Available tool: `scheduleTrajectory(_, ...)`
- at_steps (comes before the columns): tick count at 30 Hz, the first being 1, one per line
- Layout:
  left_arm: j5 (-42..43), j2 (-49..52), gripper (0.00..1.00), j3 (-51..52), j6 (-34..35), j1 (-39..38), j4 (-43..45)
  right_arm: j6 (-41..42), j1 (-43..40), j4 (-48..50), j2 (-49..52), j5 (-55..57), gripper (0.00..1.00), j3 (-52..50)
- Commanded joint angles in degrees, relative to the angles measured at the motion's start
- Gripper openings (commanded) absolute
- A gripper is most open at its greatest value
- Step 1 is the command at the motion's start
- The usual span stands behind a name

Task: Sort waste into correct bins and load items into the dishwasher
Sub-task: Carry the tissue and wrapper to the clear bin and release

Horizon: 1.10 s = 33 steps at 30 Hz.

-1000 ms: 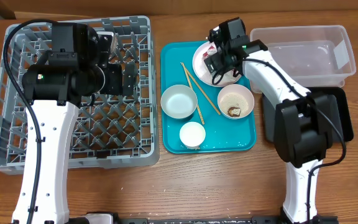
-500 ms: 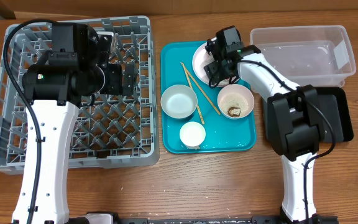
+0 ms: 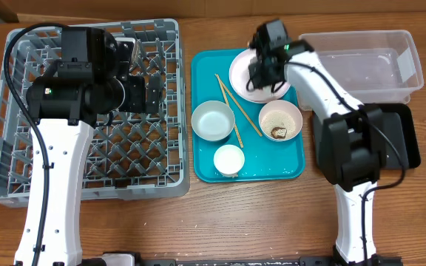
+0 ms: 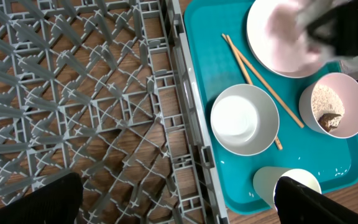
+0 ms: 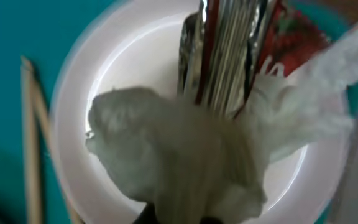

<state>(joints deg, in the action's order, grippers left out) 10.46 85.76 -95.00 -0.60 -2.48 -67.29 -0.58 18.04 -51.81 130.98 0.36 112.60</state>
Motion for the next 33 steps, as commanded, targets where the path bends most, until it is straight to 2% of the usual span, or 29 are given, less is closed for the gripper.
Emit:
scheduleTrajectory(1, -0.13, 0.22, 1.0, -1.16, -0.52, 0.22, 0.2, 9.49, -2.16, -6.84, -9.81, 0.2, 0.04, 12.11)
scheduleTrajectory(4, -0.13, 0.22, 1.0, -1.16, -0.52, 0.22, 0.2, 14.19, -5.27, -12.09, -12.59, 0.44, 0.04, 17.05)
scheduleTrajectory(9, -0.13, 0.22, 1.0, -1.16, -0.52, 0.22, 0.2, 20.9, -11.28, -17.25, -13.81, 1.55, 0.04, 17.49)
scheduleTrajectory(13, -0.13, 0.22, 1.0, -1.16, -0.52, 0.22, 0.2, 23.63, -15.34, -19.56, -12.26, 1.46, 0.04, 14.93)
scheduleTrajectory(19, -0.13, 0.22, 1.0, -1.16, -0.52, 0.22, 0.2, 23.8, -18.21, -17.42, -9.79, 1.49, 0.1, 7.93)
scheduleTrajectory(20, -0.13, 0.22, 1.0, -1.16, -0.52, 0.22, 0.2, 23.8, -18.51, -16.57, -9.57, 1.49, 0.16, 6.86)
scheduleTrajectory(21, -0.11, 0.22, 1.0, -1.16, -0.52, 0.22, 0.2, 23.78, -18.73, -15.87, -9.38, 1.46, 0.31, 6.12)
scheduleTrajectory(22, -0.13, 0.22, 1.0, -1.16, -0.52, 0.22, 0.2, 23.78, -18.86, -15.37, -9.33, 1.46, 0.51, 5.68)
scheduleTrajectory(23, -0.13, 0.22, 1.0, -1.16, -0.52, 0.22, 0.2, 23.78, -18.97, -14.75, -9.33, 1.46, 0.63, 5.31)
scheduleTrajectory(26, -0.13, 0.22, 1.0, -1.16, -0.52, 0.22, 0.2, 23.76, -18.97, -13.73, -9.35, 1.44, 0.89, 5.25)
scheduleTrajectory(29, -0.13, 0.22, 1.0, -1.16, -0.52, 0.22, 0.2, 22.97, -18.97, -14.25, -9.35, 0.28, 1.0, 6.4)
scheduleTrajectory(33, -0.15, 0.22, 1.0, -1.16, -0.55, 0.22, 0.22, 22.82, -18.97, -16.65, -10.03, -0.52, 1.0, 8.94)
